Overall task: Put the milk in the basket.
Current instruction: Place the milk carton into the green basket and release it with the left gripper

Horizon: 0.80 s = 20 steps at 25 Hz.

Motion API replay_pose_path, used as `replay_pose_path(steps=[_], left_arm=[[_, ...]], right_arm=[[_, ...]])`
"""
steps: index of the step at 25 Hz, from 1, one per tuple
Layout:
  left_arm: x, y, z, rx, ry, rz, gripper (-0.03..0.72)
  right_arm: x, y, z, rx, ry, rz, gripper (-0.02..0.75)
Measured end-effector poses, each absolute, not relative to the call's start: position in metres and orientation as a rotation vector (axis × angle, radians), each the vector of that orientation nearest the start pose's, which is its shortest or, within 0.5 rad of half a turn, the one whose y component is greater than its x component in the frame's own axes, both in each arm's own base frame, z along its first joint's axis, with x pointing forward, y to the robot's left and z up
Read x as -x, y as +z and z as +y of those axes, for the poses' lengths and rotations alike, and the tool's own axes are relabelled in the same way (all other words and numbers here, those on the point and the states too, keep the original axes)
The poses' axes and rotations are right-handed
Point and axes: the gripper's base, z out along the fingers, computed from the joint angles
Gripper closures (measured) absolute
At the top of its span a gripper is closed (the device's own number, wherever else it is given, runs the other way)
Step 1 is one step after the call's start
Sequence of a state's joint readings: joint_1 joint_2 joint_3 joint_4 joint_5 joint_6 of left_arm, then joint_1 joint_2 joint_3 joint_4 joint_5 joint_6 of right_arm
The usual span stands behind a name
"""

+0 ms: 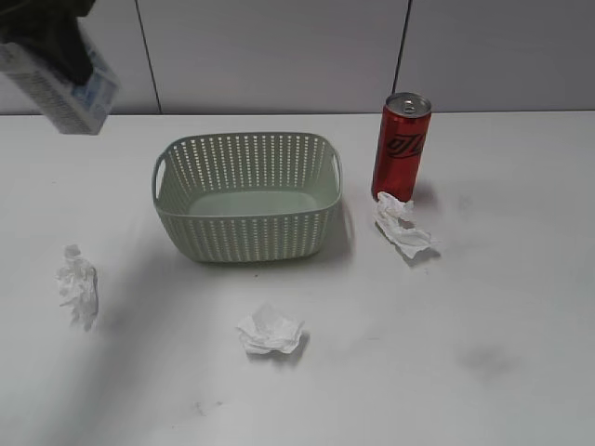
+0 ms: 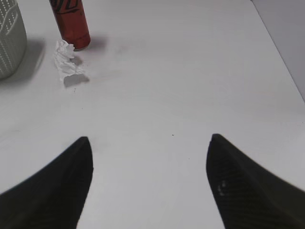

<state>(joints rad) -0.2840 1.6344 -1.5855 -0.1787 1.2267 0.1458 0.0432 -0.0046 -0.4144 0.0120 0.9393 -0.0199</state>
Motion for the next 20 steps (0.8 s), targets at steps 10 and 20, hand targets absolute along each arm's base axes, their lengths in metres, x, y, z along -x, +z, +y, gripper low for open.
replay_pose_path(steps=[10, 20], left_arm=[[-0.368, 0.307, -0.191, -0.764, -0.345, 2.728, 0.359], [-0.405, 0.23, -0.221, -0.826, -0.309, 2.846, 0.359]], right_arm=[[-0.009, 0.263, 0.001, 0.062, 0.029, 2.003, 0.149], [-0.009, 0.263, 0.001, 0.062, 0.03, 2.003, 0.149]])
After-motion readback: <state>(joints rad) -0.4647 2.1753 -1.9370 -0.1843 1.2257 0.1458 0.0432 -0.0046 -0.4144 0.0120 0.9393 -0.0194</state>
